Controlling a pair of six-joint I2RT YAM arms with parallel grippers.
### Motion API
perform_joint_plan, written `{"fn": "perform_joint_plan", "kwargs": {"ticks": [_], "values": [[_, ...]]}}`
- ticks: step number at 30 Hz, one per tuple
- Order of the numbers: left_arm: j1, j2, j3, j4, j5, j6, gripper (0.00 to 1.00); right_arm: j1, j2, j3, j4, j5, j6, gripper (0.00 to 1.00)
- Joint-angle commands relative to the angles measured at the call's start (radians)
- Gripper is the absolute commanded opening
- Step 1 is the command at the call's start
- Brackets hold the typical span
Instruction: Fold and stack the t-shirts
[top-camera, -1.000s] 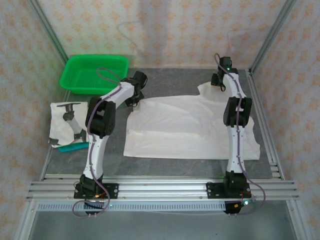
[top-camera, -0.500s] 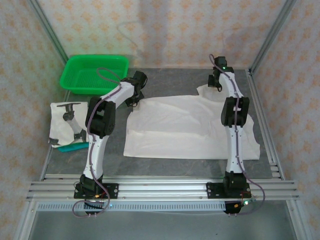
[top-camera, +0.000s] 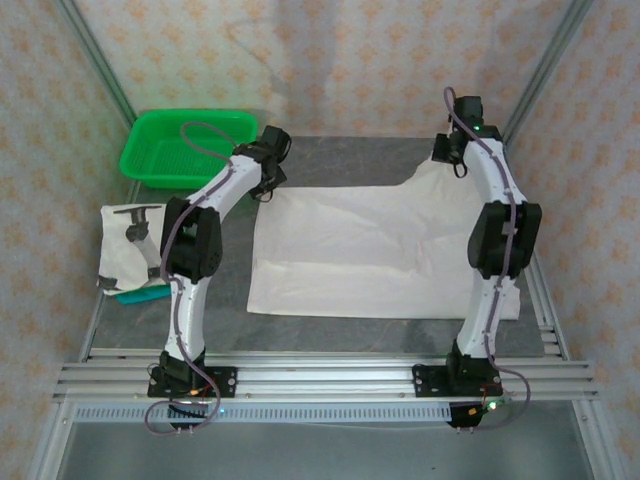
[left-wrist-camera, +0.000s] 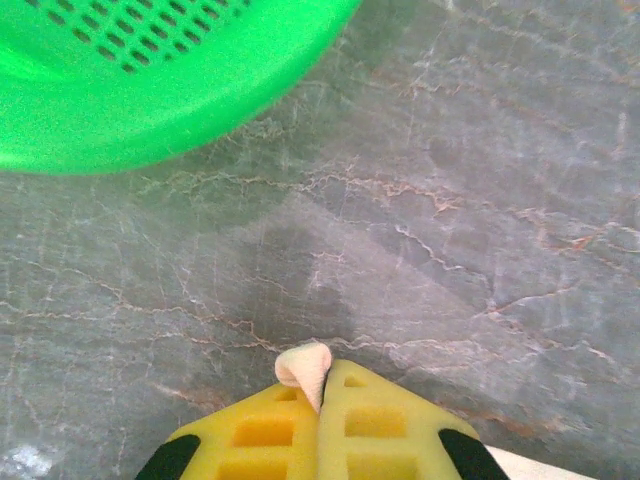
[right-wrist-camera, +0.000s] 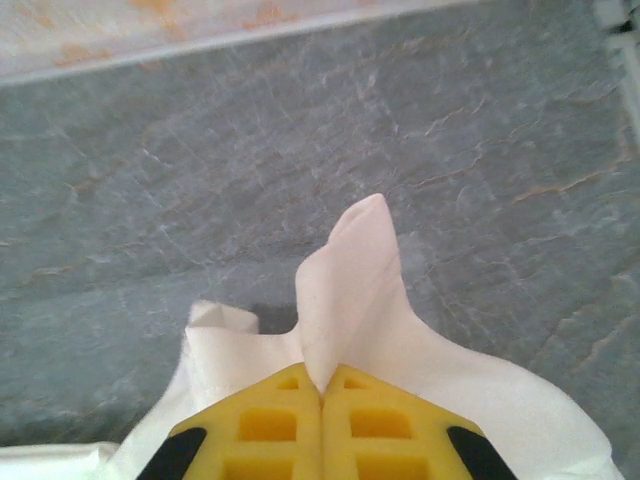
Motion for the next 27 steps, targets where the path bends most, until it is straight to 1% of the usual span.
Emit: {"fn": "perform_joint_plan", "kwargs": {"ticks": [1,4,10,16,21,22,27], "values": [[-0.006,-0.053,-0.006,-0.057,-0.033,-0.001,0.00,0.002,-0.109,-0.130,0.078,0.015,0.025,0.00],[-0.006,-0.071,-0.022,-0.069,-0.026,0.000,0.00,0.002,-0.222,-0.271,0.133,0.014,0.038,0.00],[-0.006,-0.133,-0.093,-0.076,-0.003,0.009,0.00,0.002,-0.392,-0.461,0.155,0.046,0.038,0.00],[-0.008,-0.207,-0.200,-0.061,0.018,0.011,0.00,0.002,-0.533,-0.586,0.146,0.043,0.033,0.00],[-0.011,-0.267,-0.305,-0.033,0.032,0.007,0.00,0.002,-0.641,-0.679,0.105,0.084,0.016,0.00],[-0.012,-0.307,-0.324,-0.031,0.032,0.005,0.00,0.002,-0.662,-0.698,0.099,0.094,0.015,0.00],[-0.023,-0.358,-0.391,-0.047,0.015,-0.005,0.00,0.002,-0.763,-0.776,0.071,0.087,0.021,0.00]]}}
